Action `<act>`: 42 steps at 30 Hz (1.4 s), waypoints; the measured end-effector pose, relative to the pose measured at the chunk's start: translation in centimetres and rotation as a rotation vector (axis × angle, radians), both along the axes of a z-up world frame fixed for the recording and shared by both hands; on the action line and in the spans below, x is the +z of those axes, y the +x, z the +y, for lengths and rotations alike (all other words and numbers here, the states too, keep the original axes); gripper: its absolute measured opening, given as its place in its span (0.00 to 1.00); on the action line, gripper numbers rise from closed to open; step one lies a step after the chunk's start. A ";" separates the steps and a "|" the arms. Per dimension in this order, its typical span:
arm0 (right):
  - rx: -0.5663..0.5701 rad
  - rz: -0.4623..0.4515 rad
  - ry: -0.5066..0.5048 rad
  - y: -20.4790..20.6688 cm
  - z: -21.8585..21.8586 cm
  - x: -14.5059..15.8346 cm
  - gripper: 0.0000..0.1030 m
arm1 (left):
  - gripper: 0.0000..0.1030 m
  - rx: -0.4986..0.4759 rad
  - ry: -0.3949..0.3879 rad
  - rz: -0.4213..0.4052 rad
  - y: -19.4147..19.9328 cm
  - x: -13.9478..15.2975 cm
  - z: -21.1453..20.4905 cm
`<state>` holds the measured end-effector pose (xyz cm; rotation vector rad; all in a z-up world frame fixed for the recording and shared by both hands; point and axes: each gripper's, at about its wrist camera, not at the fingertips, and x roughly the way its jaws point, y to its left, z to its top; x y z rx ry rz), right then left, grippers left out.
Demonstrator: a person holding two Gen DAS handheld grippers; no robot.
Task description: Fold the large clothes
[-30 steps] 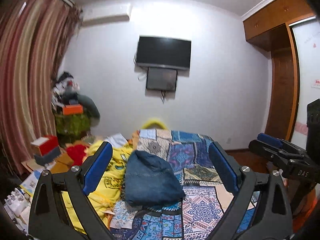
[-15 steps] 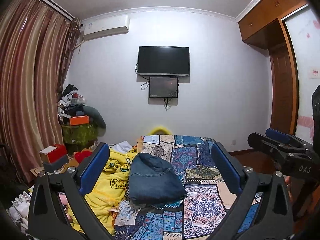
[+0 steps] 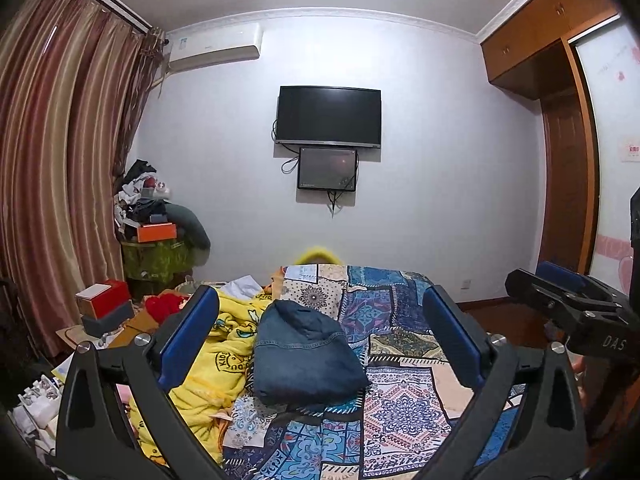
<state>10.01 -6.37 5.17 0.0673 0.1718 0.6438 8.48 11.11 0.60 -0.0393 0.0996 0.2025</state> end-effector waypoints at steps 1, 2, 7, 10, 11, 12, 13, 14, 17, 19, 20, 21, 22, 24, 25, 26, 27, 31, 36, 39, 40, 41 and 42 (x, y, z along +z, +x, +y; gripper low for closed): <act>-0.001 0.002 -0.001 0.0 0.0 0.0 1.00 | 0.99 0.001 0.001 0.003 0.1 0.0 0.0; -0.001 0.002 -0.001 0.0 0.0 0.0 1.00 | 0.99 0.000 0.001 0.003 0.1 -0.1 0.0; -0.004 0.012 -0.005 -0.1 0.1 -0.1 1.00 | 0.99 -0.003 0.000 0.007 0.2 -0.2 -0.1; -0.005 0.017 -0.010 -0.1 0.1 -0.1 1.00 | 0.99 -0.002 0.007 0.012 0.4 -0.3 -0.2; -0.005 0.019 -0.010 -0.2 0.0 -0.1 1.00 | 0.99 -0.001 0.011 0.014 0.5 -0.3 -0.2; -0.005 0.019 -0.009 -0.2 0.1 0.0 1.00 | 0.99 -0.002 0.012 0.016 0.5 -0.3 -0.2; -0.006 0.019 -0.010 -0.2 0.0 0.1 1.00 | 0.99 -0.005 0.014 0.019 0.6 -0.3 -0.3; -0.006 0.020 -0.011 -0.1 0.1 0.0 1.00 | 0.99 -0.006 0.015 0.020 0.7 -0.3 -0.3; -0.007 0.025 -0.010 0.0 0.1 0.1 1.00 | 0.99 -0.006 0.017 0.024 0.8 -0.4 -0.4; -0.008 0.027 -0.009 -0.1 0.0 0.1 1.00 | 0.99 -0.011 0.015 0.028 0.9 -0.4 -0.4; -0.008 0.027 -0.009 -0.1 0.0 0.1 1.00 | 0.99 -0.012 0.015 0.029 1.0 -0.4 -0.4; -0.009 0.026 -0.010 -0.1 0.0 0.1 1.00 | 0.99 -0.012 0.015 0.031 1.0 -0.4 -0.4; -0.010 0.027 -0.011 -0.1 0.0 0.2 1.00 | 0.99 -0.013 0.014 0.032 1.0 -0.4 -0.4; -0.010 0.029 -0.011 -0.1 0.0 0.2 1.00 | 0.99 -0.016 0.013 0.033 1.0 -0.4 -0.4; -0.010 0.031 -0.011 -0.1 0.0 0.1 1.00 | 0.99 -0.017 0.014 0.034 1.1 -0.4 -0.4; -0.011 0.032 -0.011 -0.1 0.0 0.1 1.00 | 0.99 -0.017 0.015 0.034 1.1 -0.4 -0.5; -0.011 0.033 -0.011 0.0 0.0 0.1 1.00 | 0.99 -0.016 0.014 0.034 1.1 -0.4 -0.5; -0.013 0.034 -0.013 0.0 0.0 0.1 1.00 | 0.99 -0.016 0.013 0.034 1.1 -0.4 -0.5; -0.014 0.035 -0.012 0.1 0.0 0.1 1.00 | 0.99 -0.022 0.010 0.037 1.2 -0.5 -0.4; -0.017 0.034 -0.012 0.1 -0.1 0.1 1.00 | 0.99 -0.023 0.009 0.036 1.2 -0.5 -0.4; -0.017 0.036 -0.012 0.0 -0.1 0.1 1.00 | 0.99 -0.023 0.007 0.035 1.2 -0.5 -0.4; -0.016 0.036 -0.011 0.0 -0.1 0.1 1.00 | 1.00 -0.023 0.005 0.035 1.2 -0.5 -0.3; -0.017 0.034 -0.012 0.0 -0.1 0.1 1.00 | 1.00 -0.023 0.003 0.035 1.3 -0.5 -0.3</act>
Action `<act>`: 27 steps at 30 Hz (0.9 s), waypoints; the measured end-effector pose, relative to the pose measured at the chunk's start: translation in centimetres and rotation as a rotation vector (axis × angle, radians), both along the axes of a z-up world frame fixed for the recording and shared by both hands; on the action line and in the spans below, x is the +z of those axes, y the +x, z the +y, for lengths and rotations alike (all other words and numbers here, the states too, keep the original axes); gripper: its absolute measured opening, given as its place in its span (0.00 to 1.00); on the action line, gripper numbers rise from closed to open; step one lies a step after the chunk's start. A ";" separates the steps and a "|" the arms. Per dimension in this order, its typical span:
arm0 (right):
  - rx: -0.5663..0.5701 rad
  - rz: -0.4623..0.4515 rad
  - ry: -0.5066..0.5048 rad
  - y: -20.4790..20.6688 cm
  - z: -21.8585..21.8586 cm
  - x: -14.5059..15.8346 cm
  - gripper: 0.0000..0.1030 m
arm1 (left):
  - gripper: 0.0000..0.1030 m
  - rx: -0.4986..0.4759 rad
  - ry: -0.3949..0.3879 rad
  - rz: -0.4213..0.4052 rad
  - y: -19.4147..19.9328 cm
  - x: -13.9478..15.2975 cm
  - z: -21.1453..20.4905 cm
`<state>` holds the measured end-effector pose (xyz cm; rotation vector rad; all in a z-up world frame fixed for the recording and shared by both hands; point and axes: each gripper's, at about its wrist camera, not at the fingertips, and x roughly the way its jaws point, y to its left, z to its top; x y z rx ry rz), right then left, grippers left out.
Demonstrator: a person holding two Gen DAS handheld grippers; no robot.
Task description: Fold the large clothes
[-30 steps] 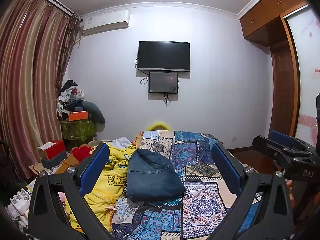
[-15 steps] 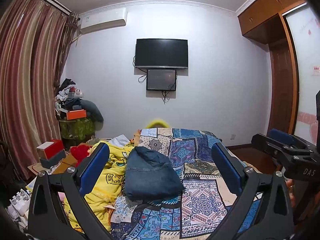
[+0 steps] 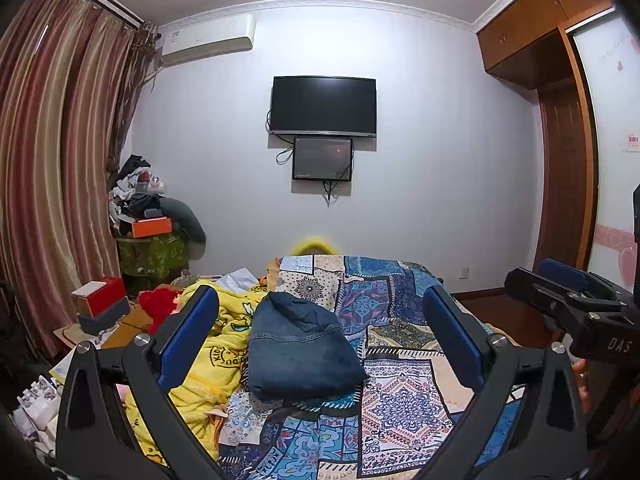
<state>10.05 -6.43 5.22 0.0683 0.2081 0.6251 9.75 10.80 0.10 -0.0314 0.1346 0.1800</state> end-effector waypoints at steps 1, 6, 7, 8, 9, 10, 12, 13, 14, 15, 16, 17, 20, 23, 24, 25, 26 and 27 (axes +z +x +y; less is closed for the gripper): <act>-0.001 -0.001 -0.001 0.0 0.0 0.0 1.00 | 1.00 -0.001 -0.002 0.002 0.1 0.0 0.0; -0.004 -0.004 0.000 -0.1 0.0 -0.1 1.00 | 1.00 -0.001 -0.004 0.004 0.1 0.0 0.1; -0.005 -0.005 0.000 -0.2 -0.1 -0.1 1.00 | 1.00 -0.001 -0.004 0.005 0.2 0.0 0.0; -0.007 -0.006 0.001 -0.3 -0.1 -0.1 1.00 | 1.00 -0.002 -0.005 0.006 0.2 0.0 0.1; -0.008 -0.007 0.001 -0.3 -0.1 -0.1 1.00 | 1.00 -0.003 -0.006 0.007 0.2 0.0 0.1; -0.010 -0.007 -0.001 -0.3 -0.1 -0.1 1.00 | 1.00 -0.007 -0.007 0.009 0.3 0.0 0.0; -0.014 -0.009 -0.007 -0.4 -0.1 -0.1 1.00 | 1.00 -0.021 -0.010 0.019 0.4 -0.1 0.1; -0.016 -0.010 -0.008 -0.4 -0.1 -0.1 1.00 | 1.00 -0.030 -0.014 0.023 0.5 -0.1 0.1; -0.017 -0.011 -0.009 -0.5 -0.1 -0.1 1.00 | 1.00 -0.033 -0.019 0.022 0.4 -0.1 0.1; -0.018 -0.011 -0.008 -0.5 -0.1 -0.1 1.00 | 1.00 -0.034 -0.021 0.021 0.4 -0.2 0.2; -0.019 -0.010 -0.009 -0.5 -0.1 -0.1 1.00 | 1.00 -0.034 -0.021 0.019 0.4 -0.3 0.1; -0.019 -0.010 -0.009 -0.5 -0.1 0.0 1.00 | 1.00 -0.035 -0.021 0.019 0.4 -0.3 0.1; -0.019 -0.009 -0.009 -0.5 -0.1 0.0 1.00 | 1.00 -0.051 -0.019 0.023 0.4 -0.4 0.1; -0.018 -0.004 -0.008 -0.4 0.0 -0.1 1.00 | 1.00 -0.045 -0.019 0.022 0.4 -0.3 0.1; -0.019 -0.002 -0.009 -0.4 0.0 -0.1 1.00 | 1.00 -0.046 -0.020 0.022 0.4 -0.3 0.1; -0.021 -0.001 -0.009 -0.3 0.0 -0.1 1.00 | 1.00 -0.047 -0.021 0.022 0.3 -0.4 0.1; -0.023 0.001 -0.010 -0.2 0.1 -0.1 1.00 | 1.00 -0.047 -0.021 0.020 0.3 -0.3 0.2; -0.023 0.003 -0.011 -0.1 0.1 -0.1 1.00 | 1.00 -0.046 -0.022 0.018 0.3 -0.3 0.1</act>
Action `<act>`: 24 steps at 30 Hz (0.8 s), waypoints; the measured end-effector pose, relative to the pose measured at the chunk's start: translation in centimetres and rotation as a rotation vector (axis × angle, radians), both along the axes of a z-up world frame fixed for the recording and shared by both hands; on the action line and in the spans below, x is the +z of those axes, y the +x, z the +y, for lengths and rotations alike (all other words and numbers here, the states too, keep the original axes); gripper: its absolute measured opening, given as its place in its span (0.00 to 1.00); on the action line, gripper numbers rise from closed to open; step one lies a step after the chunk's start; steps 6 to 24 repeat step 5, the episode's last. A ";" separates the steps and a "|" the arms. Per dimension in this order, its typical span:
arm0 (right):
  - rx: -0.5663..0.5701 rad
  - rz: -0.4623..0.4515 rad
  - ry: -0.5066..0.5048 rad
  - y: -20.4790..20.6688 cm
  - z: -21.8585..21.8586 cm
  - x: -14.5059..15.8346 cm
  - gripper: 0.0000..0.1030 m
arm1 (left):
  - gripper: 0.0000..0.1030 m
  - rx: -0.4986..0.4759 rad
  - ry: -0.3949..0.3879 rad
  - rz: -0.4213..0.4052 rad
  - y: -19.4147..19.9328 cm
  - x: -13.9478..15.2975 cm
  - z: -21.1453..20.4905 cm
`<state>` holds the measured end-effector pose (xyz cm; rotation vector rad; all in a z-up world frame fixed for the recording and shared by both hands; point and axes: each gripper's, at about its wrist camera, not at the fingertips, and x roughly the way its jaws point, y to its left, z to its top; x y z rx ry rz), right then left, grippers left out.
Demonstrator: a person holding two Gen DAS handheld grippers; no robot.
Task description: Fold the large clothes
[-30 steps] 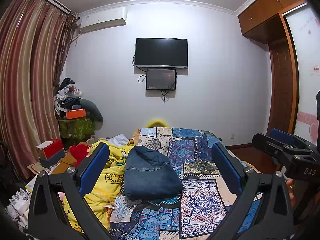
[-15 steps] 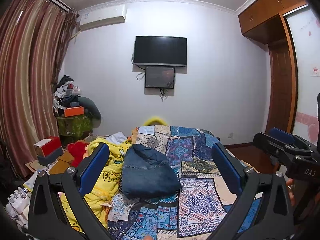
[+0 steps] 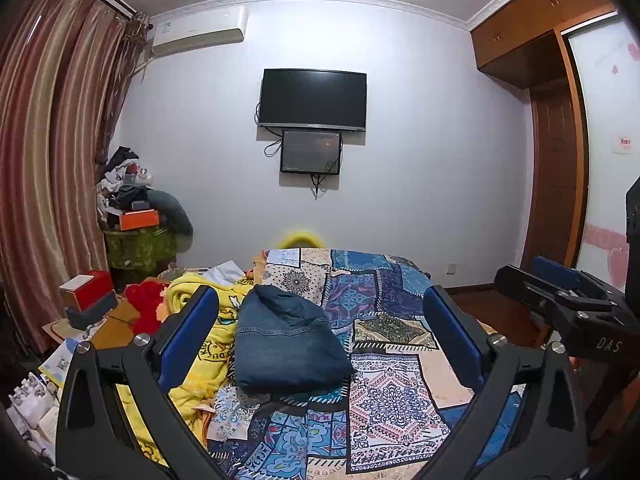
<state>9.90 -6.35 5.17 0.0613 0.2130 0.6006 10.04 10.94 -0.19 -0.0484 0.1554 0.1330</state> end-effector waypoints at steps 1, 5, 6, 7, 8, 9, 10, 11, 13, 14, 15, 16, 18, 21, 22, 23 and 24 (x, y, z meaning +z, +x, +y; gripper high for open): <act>0.000 0.001 0.000 0.0 0.0 0.0 1.00 | 1.00 -0.001 0.000 -0.001 0.0 0.0 0.0; 0.000 0.004 0.000 0.1 0.1 0.1 1.00 | 1.00 -0.005 -0.002 0.006 0.0 -0.1 0.0; 0.000 0.004 0.000 0.1 0.1 0.1 1.00 | 1.00 -0.005 -0.002 0.006 0.0 -0.1 0.0; 0.000 0.004 0.000 0.1 0.1 0.1 1.00 | 1.00 -0.005 -0.002 0.006 0.0 -0.1 0.0; 0.000 0.004 0.000 0.1 0.1 0.1 1.00 | 1.00 -0.005 -0.002 0.006 0.0 -0.1 0.0; 0.000 0.004 0.000 0.1 0.1 0.1 1.00 | 1.00 -0.005 -0.002 0.006 0.0 -0.1 0.0; 0.000 0.004 0.000 0.1 0.1 0.1 1.00 | 1.00 -0.005 -0.002 0.006 0.0 -0.1 0.0; 0.000 0.004 0.000 0.1 0.1 0.1 1.00 | 1.00 -0.005 -0.002 0.006 0.0 -0.1 0.0; 0.000 0.004 0.000 0.1 0.1 0.1 1.00 | 1.00 -0.005 -0.002 0.006 0.0 -0.1 0.0; 0.000 0.004 0.000 0.1 0.1 0.1 1.00 | 1.00 -0.005 -0.002 0.006 0.0 -0.1 0.0; 0.000 0.004 0.000 0.1 0.1 0.1 1.00 | 1.00 -0.005 -0.002 0.006 0.0 -0.1 0.0; 0.000 0.004 0.000 0.1 0.1 0.1 1.00 | 1.00 -0.005 -0.002 0.006 0.0 -0.1 0.0; 0.000 0.004 0.000 0.1 0.1 0.1 1.00 | 1.00 -0.005 -0.002 0.006 0.0 -0.1 0.0; 0.000 0.004 0.000 0.1 0.1 0.1 1.00 | 1.00 -0.005 -0.002 0.006 0.0 -0.1 0.0; 0.000 0.004 0.000 0.1 0.1 0.1 1.00 | 1.00 -0.005 -0.002 0.006 0.0 -0.1 0.0; 0.000 0.004 0.000 0.1 0.1 0.1 1.00 | 1.00 -0.005 -0.002 0.006 0.0 -0.1 0.0; 0.000 0.004 0.000 0.1 0.1 0.1 1.00 | 1.00 -0.005 -0.002 0.006 0.0 -0.1 0.0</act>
